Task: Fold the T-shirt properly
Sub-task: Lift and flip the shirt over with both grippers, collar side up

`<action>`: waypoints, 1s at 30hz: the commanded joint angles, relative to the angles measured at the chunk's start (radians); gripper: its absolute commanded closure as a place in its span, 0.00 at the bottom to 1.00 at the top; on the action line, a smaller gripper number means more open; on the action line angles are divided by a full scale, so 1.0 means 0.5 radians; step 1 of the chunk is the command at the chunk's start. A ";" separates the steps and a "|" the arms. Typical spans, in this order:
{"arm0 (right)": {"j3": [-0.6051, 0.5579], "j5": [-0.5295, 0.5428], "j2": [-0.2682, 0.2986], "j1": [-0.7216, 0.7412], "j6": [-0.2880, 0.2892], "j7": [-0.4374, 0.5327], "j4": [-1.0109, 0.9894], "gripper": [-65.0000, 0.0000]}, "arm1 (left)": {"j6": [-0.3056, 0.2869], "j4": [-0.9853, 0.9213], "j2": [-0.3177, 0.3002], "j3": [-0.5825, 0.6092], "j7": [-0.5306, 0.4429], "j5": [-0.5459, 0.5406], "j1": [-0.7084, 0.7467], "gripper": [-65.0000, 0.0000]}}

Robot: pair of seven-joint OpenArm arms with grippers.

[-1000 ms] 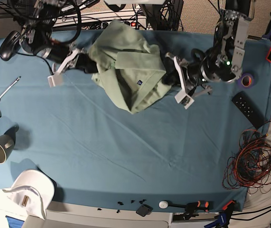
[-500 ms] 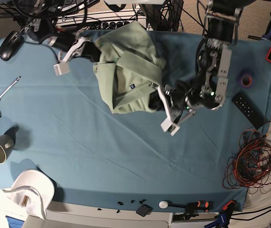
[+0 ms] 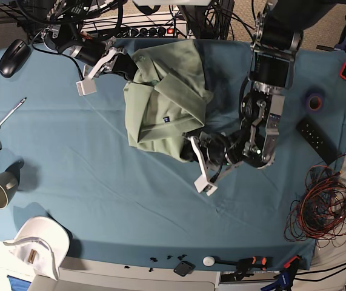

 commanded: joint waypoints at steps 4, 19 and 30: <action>0.103 0.005 -0.051 -0.004 0.003 -0.005 0.037 1.00 | 0.000 0.020 0.006 -0.004 -0.073 -0.035 -0.098 1.00; 0.117 -0.018 -0.043 -0.004 0.003 -0.005 0.037 1.00 | -0.056 0.020 0.032 -0.004 -0.072 -0.035 -0.097 0.67; 0.119 0.008 -0.043 -0.122 0.003 -0.005 0.037 0.75 | -0.097 0.021 0.016 -0.004 -0.041 -0.052 -0.097 0.54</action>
